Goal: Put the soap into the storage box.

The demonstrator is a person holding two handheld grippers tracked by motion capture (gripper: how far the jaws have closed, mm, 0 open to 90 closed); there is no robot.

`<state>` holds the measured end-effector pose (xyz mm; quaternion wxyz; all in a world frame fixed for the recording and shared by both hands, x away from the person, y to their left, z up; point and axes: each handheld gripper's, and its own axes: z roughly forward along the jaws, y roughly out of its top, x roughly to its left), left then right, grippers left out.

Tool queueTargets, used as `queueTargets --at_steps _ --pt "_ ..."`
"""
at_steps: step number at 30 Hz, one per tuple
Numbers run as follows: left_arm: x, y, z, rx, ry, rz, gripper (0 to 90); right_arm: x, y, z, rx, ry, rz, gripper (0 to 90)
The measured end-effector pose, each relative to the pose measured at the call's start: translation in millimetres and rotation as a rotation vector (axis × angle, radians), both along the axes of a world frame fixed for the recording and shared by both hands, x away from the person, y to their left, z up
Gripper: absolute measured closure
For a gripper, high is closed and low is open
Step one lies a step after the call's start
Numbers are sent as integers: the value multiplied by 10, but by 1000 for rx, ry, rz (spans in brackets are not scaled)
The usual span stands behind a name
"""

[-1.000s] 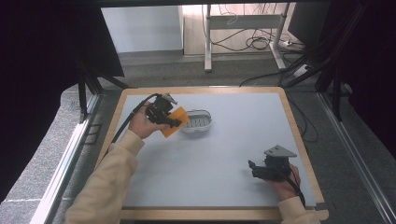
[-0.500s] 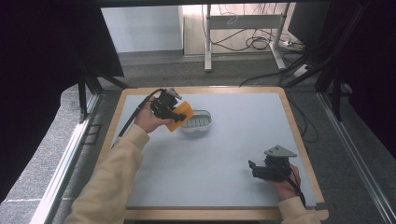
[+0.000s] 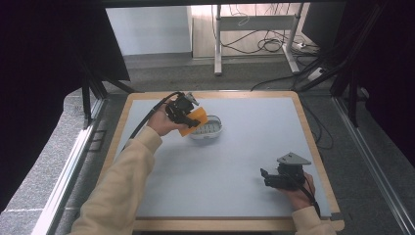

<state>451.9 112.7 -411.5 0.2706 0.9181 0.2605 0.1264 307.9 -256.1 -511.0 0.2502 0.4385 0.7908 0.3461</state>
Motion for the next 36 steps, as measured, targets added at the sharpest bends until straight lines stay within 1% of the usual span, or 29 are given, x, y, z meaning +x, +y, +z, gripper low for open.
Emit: queueTargets --at_steps 3,6,9,13,16,18,21,24,30,36 --pt "24 -12 5 -5 7 -11 618 0 -4 0 -1 1 -1 137" --pt "46 -30 6 6 3 -22 619 0 -4 0 -1 0 0 136" --pt "78 -29 0 -9 8 -32 619 1 -3 -1 -2 1 -1 136" --pt "106 -63 -13 21 3 -42 619 3 -4 -5 -3 3 -1 136" --pt "131 -98 -19 20 4 -48 618 4 -4 -5 -5 4 -1 137" --pt "151 -128 -23 26 4 -62 618 4 -5 -6 -4 3 -1 137" --pt "183 -167 -38 20 6 -73 618 6 -10 -8 -7 3 0 136" --pt "219 -209 -58 35 9 -78 618 5 -11 -7 -7 3 -1 137" --pt "307 -297 -98 63 18 -110 619 3 -11 -6 -6 1 -1 136" --pt "376 -350 -121 86 6 -138 619 0 -18 -2 -7 0 -3 136"
